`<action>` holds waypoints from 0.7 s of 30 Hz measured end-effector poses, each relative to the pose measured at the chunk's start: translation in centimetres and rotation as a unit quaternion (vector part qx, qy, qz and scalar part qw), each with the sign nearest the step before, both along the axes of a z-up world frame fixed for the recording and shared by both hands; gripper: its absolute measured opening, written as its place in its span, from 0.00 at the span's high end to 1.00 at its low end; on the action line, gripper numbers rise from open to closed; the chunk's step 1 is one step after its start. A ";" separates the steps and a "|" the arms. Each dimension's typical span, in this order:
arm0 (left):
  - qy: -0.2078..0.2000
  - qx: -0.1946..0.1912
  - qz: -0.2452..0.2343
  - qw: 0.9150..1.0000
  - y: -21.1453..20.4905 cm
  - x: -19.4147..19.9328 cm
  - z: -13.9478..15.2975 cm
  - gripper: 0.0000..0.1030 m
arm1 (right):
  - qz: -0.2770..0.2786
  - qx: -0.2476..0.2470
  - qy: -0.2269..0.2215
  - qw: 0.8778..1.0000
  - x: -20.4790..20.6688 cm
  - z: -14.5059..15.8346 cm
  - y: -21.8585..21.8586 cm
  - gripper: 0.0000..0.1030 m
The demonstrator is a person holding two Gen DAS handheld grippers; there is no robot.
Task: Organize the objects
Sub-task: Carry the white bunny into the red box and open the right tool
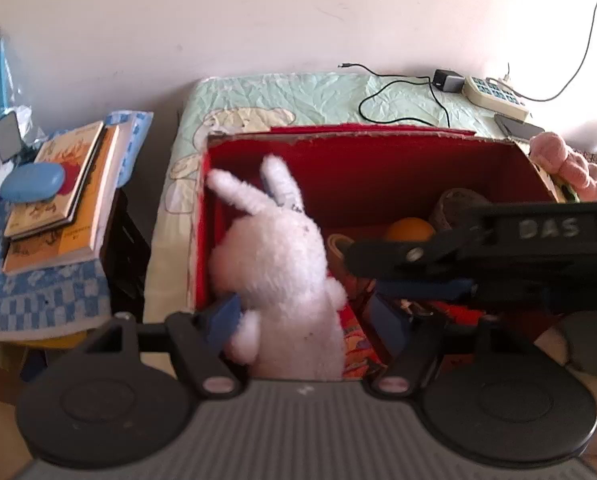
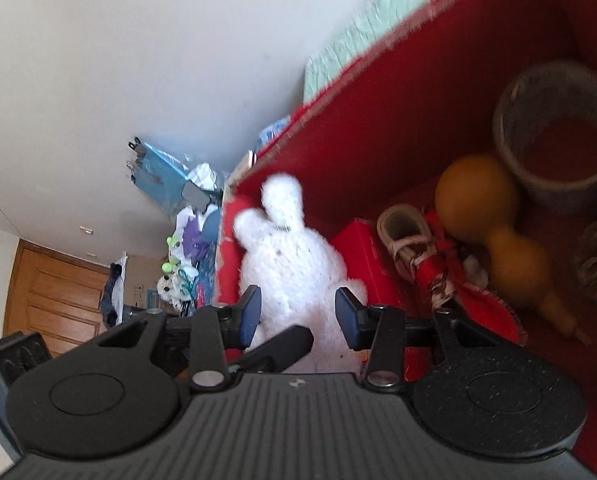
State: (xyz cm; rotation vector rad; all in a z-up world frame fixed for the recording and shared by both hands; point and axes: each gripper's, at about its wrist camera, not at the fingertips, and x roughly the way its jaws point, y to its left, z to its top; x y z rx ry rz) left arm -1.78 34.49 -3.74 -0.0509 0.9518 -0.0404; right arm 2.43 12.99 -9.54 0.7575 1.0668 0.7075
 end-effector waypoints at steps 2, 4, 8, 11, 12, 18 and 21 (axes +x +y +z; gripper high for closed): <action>-0.003 -0.001 0.003 1.000 -0.2 -0.1 0.3 0.29 | -0.009 -0.014 -0.021 1.000 -0.4 0.8 -0.8 0.56; -0.010 -0.006 0.000 1.000 -0.6 -0.1 0.7 0.29 | -0.017 -0.030 -0.033 0.999 -0.6 1.4 -2.0 0.57; -0.006 0.005 0.002 1.000 -2.2 0.4 0.7 0.32 | -0.040 -0.037 -0.036 0.998 -1.1 1.8 -4.0 0.57; 0.008 0.011 0.014 1.000 -3.6 0.8 0.9 0.34 | -0.048 -0.039 -0.038 0.997 -1.4 2.3 -5.3 0.57; 0.009 0.016 0.019 1.000 -4.2 0.8 1.1 0.34 | -0.048 -0.048 -0.042 0.997 -1.6 2.6 -5.8 0.57; -0.002 0.036 0.021 0.999 -9.1 0.4 2.5 0.30 | -0.047 -0.069 -0.087 0.993 -3.0 4.7 -9.7 0.57; -0.007 0.038 0.020 0.999 -11.9 0.1 3.0 0.29 | -0.046 -0.073 -0.104 0.991 -3.5 5.4 -11.9 0.57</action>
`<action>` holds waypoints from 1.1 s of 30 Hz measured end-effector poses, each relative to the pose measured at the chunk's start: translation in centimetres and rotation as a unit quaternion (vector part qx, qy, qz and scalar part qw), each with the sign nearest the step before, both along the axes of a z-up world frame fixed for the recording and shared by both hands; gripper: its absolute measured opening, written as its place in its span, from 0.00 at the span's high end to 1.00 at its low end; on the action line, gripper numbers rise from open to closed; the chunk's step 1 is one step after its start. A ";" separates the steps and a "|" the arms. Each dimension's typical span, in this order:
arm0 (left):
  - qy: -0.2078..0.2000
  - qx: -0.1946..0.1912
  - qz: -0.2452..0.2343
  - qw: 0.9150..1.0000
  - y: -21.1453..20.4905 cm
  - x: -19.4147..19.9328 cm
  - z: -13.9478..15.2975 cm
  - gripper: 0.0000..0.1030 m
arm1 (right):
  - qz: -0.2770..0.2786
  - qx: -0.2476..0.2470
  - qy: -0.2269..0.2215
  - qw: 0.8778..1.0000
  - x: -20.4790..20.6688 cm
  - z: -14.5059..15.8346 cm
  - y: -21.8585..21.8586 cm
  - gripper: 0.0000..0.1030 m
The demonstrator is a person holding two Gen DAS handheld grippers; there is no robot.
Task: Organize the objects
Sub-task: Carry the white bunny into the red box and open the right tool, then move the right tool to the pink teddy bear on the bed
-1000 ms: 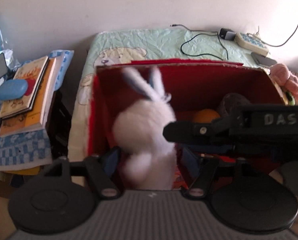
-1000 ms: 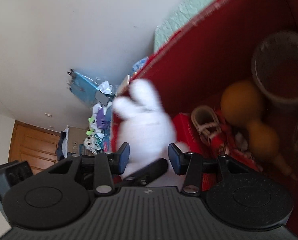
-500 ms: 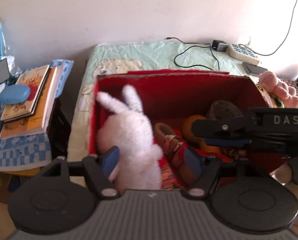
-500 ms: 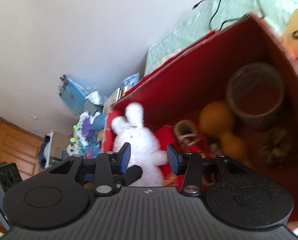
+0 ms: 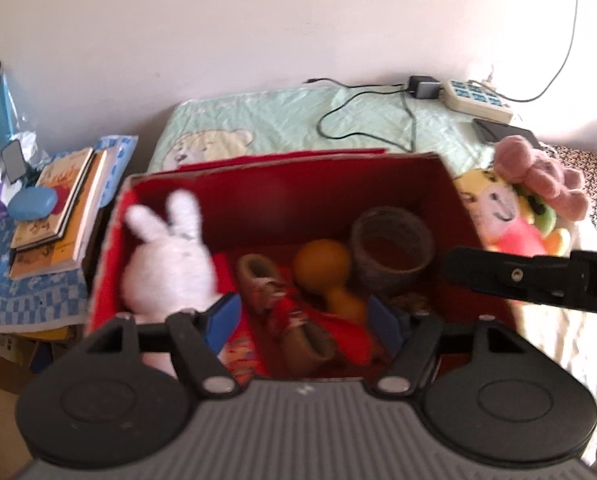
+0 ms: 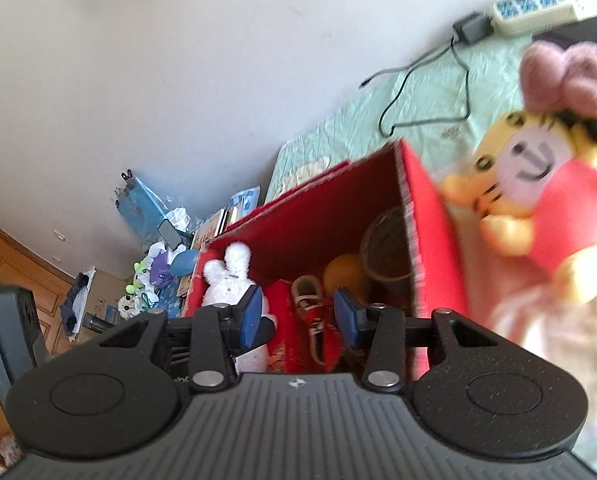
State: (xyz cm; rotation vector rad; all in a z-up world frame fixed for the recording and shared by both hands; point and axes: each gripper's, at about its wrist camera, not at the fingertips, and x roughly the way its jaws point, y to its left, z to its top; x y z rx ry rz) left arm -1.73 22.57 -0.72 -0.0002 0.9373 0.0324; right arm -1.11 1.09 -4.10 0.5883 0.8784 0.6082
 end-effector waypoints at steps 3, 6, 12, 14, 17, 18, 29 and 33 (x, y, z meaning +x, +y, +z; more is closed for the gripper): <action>-0.004 0.002 -0.007 1.000 -2.8 -0.2 0.4 0.29 | -0.001 -0.009 -0.012 1.000 -0.5 0.5 -2.1 0.57; -0.007 0.006 -0.016 1.000 -5.5 -0.5 0.8 0.29 | -0.005 -0.010 -0.013 1.000 -1.0 0.5 -4.7 0.57; -0.010 0.003 -0.033 0.999 -10.8 -0.7 1.1 0.30 | -0.024 -0.020 -0.010 0.999 -1.7 0.4 -9.8 0.57; -0.011 -0.006 -0.044 0.999 -12.5 -0.8 1.1 0.30 | -0.031 -0.037 -0.014 0.999 -1.9 0.4 -11.3 0.57; -0.010 -0.016 -0.070 0.997 -15.5 -1.0 0.8 0.30 | -0.043 -0.065 -0.021 0.997 -2.4 0.2 -13.4 0.57; -0.010 -0.019 -0.079 0.997 -16.6 -1.1 0.6 0.30 | -0.047 -0.073 -0.022 0.996 -2.4 0.1 -14.1 0.57; 0.036 -0.130 -0.134 0.982 -22.0 1.1 -3.3 0.26 | -0.091 -0.132 -0.039 0.986 1.4 -1.1 -21.1 0.57; 0.041 -0.126 -0.136 0.982 -22.6 1.4 -4.2 0.25 | -0.122 -0.114 -0.030 0.986 5.0 -2.4 -22.7 0.54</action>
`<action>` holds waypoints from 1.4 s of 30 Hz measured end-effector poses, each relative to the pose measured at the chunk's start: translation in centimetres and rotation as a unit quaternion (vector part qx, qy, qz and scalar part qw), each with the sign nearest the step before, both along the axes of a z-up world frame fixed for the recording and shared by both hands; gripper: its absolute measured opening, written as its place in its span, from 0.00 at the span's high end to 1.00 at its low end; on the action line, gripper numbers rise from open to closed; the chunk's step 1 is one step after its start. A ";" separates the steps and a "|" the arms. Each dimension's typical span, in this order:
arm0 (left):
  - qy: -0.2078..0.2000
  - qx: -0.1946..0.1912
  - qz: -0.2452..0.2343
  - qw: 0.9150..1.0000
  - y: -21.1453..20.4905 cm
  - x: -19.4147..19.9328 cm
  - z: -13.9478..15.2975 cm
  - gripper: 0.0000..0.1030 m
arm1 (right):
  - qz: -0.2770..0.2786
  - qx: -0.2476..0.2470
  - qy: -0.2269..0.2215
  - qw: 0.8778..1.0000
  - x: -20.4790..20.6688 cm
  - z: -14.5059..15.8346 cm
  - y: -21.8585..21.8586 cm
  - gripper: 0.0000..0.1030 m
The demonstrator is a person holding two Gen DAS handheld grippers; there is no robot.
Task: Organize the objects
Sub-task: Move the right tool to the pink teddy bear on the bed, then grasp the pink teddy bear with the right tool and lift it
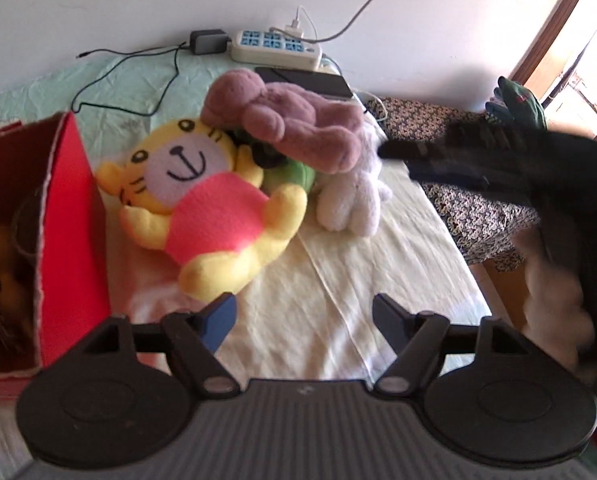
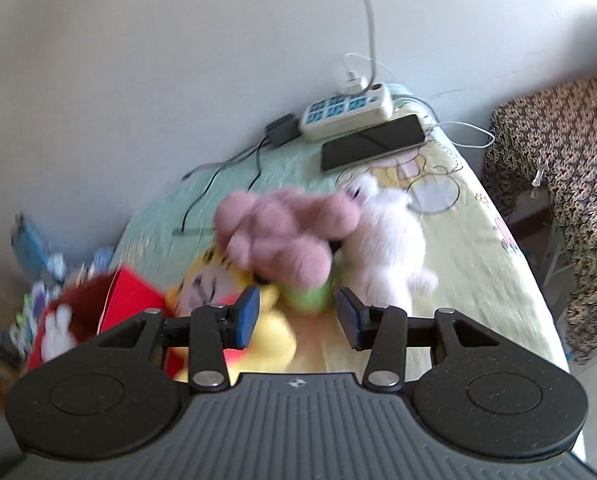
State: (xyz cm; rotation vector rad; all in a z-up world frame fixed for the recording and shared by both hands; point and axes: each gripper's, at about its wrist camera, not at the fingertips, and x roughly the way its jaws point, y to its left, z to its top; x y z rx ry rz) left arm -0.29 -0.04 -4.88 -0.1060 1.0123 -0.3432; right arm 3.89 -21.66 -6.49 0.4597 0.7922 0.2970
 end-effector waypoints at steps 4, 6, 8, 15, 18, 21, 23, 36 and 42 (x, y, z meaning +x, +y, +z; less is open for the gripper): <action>0.006 0.018 0.001 1.000 -0.1 -0.1 -0.5 0.24 | -0.020 0.042 0.031 0.998 3.7 -2.3 -0.5 0.53; 0.009 0.029 0.001 1.000 0.0 -0.3 -0.9 0.24 | -0.028 0.044 0.042 0.998 5.0 -3.3 -0.2 0.53; 0.012 0.036 0.001 0.999 0.0 -0.4 -1.2 0.24 | -0.028 0.059 0.051 0.997 5.9 -4.1 0.1 0.55; 0.006 0.047 0.000 0.999 1.1 -1.3 -1.1 0.22 | 0.012 0.140 0.083 0.987 4.3 -4.6 0.3 0.73; 0.007 0.035 -0.007 0.999 1.7 -1.9 -1.1 0.22 | 0.029 0.152 0.089 0.984 1.8 -4.5 0.4 0.73; 0.012 0.021 -0.021 0.999 1.9 -2.7 -1.3 0.22 | 0.040 0.163 0.106 0.980 -0.8 -5.2 0.5 0.73; 0.016 0.014 -0.032 0.999 2.1 -3.5 -1.5 0.22 | 0.041 0.169 0.124 0.977 -2.7 -5.8 0.3 0.73; 0.038 -0.014 -0.110 0.993 1.0 -5.7 -3.2 0.22 | 0.061 0.160 0.242 0.955 -12.0 -9.8 0.1 0.81; 0.049 -0.019 -0.124 0.991 -0.7 -4.2 -4.8 0.22 | 0.002 0.118 0.154 0.981 -10.5 -7.3 -2.5 0.65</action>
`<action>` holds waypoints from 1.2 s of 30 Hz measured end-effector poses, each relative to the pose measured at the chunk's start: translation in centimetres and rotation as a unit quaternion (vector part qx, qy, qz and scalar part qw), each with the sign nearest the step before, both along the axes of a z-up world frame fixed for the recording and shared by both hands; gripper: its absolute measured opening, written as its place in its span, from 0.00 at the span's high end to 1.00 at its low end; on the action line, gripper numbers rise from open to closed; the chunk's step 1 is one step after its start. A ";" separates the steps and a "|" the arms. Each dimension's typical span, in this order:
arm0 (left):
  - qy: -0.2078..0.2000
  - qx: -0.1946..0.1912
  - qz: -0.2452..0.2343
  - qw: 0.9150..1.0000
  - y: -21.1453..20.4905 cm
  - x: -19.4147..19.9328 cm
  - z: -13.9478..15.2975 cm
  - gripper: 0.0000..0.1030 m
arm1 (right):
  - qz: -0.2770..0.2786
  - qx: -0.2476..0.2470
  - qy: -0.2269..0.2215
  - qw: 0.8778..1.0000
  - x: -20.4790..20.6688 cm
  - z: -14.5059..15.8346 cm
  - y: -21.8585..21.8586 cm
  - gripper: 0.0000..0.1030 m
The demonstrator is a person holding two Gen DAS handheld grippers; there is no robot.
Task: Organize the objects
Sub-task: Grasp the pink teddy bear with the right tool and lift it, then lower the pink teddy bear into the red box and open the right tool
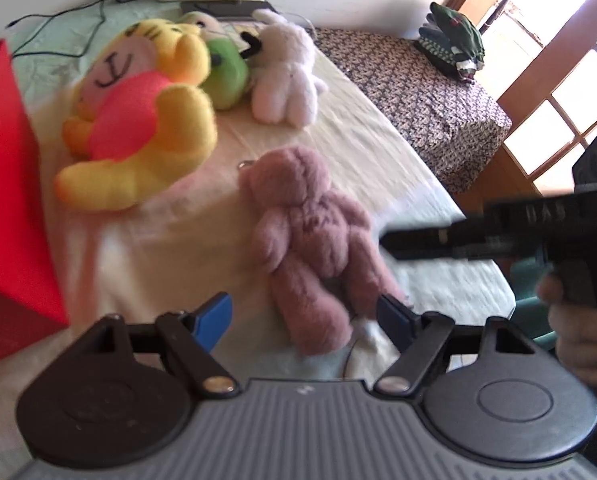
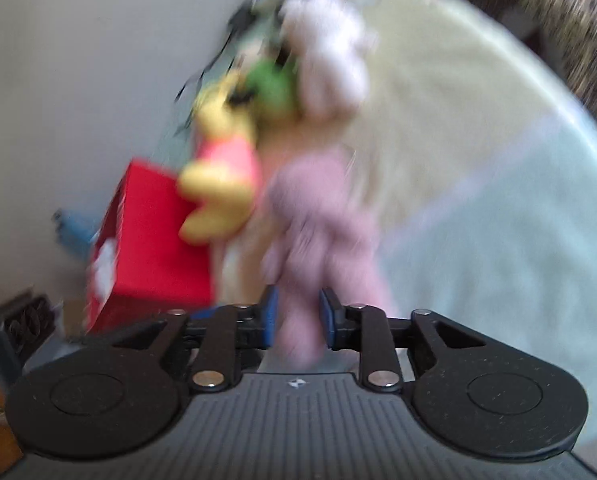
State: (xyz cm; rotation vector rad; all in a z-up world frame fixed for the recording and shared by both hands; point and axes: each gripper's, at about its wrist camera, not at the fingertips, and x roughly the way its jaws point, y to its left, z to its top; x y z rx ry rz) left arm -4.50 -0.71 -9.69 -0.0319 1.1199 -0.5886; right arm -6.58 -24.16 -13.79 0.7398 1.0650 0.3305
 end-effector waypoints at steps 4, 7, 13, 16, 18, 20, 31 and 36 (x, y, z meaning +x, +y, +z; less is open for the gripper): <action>0.020 -0.012 0.001 1.000 -1.4 2.1 -1.4 0.22 | -0.005 -0.076 -0.035 0.996 2.3 -1.0 -0.9 0.49; 0.036 -0.016 0.002 0.999 -2.3 3.3 -2.7 0.19 | 0.014 -0.066 -0.033 0.997 3.9 -2.6 -0.4 0.48; 0.062 -0.023 0.016 0.998 -2.3 4.4 -4.2 0.17 | 0.044 0.003 -0.015 0.999 4.9 -4.8 1.7 0.55; 0.065 -0.025 0.025 0.997 -1.8 4.3 -4.2 0.17 | 0.052 0.022 -0.015 0.998 5.0 -4.9 2.3 0.63; 0.065 -0.032 0.029 0.997 -1.2 4.2 -3.7 0.18 | 0.052 0.040 -0.018 0.998 4.6 -4.5 2.3 0.67; 0.053 -0.033 0.027 0.998 -0.9 3.6 -2.9 0.18 | 0.056 0.050 -0.024 0.997 4.2 -3.9 2.3 0.67; -0.075 -0.029 0.032 0.996 1.3 0.8 4.7 0.18 | 0.053 0.085 -0.126 0.987 2.3 1.8 4.2 0.67; -0.149 -0.034 0.050 0.987 5.2 0.0 9.2 0.18 | 0.057 0.117 -0.182 0.975 2.1 5.3 7.0 0.67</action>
